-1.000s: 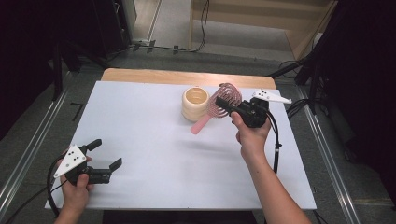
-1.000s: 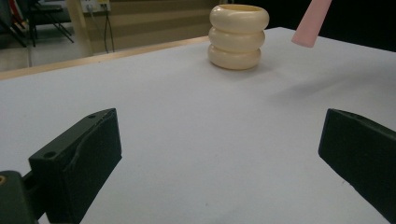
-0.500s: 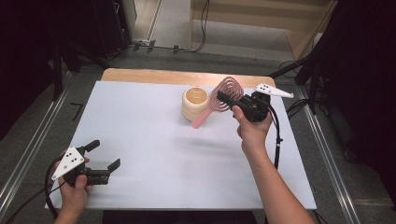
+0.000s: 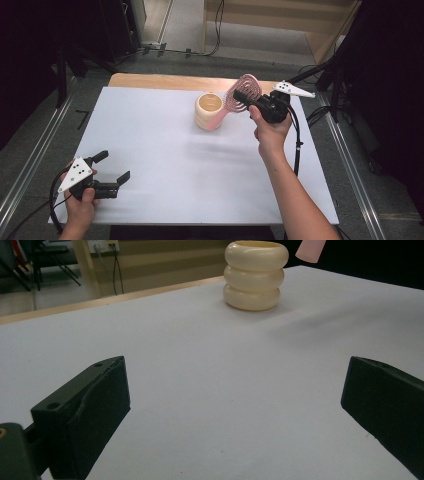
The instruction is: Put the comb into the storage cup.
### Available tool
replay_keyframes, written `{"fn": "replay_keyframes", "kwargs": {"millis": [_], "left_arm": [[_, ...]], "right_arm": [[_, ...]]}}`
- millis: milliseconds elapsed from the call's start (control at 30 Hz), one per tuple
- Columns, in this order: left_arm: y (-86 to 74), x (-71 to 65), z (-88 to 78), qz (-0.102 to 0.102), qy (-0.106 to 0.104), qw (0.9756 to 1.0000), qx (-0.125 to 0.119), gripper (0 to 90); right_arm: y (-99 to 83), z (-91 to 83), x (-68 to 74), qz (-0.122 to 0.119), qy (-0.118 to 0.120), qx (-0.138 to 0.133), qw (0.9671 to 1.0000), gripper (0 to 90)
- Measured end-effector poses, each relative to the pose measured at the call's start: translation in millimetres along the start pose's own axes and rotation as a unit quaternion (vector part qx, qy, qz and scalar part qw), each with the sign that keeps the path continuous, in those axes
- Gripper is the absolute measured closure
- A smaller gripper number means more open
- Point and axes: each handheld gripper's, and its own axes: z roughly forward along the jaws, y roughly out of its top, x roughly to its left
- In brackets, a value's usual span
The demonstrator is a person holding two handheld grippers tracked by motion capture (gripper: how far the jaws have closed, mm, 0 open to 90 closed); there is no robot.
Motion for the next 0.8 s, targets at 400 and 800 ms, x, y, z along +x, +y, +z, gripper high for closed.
{"fn": "replay_keyframes", "kwargs": {"millis": [400,800], "left_arm": [[-0.1,-0.5,0.5,0.0,-0.001,1.0,0.001,0.0],[-0.2,-0.2,0.2,-0.001,-0.003,1.0,0.0,0.0]], "right_arm": [[10.6,9.4,-4.3,-0.004,-0.008,-0.008,0.9999,62.0],[20.9,14.5,-9.8,-0.003,-0.016,-0.019,0.9997,62.0]]}}
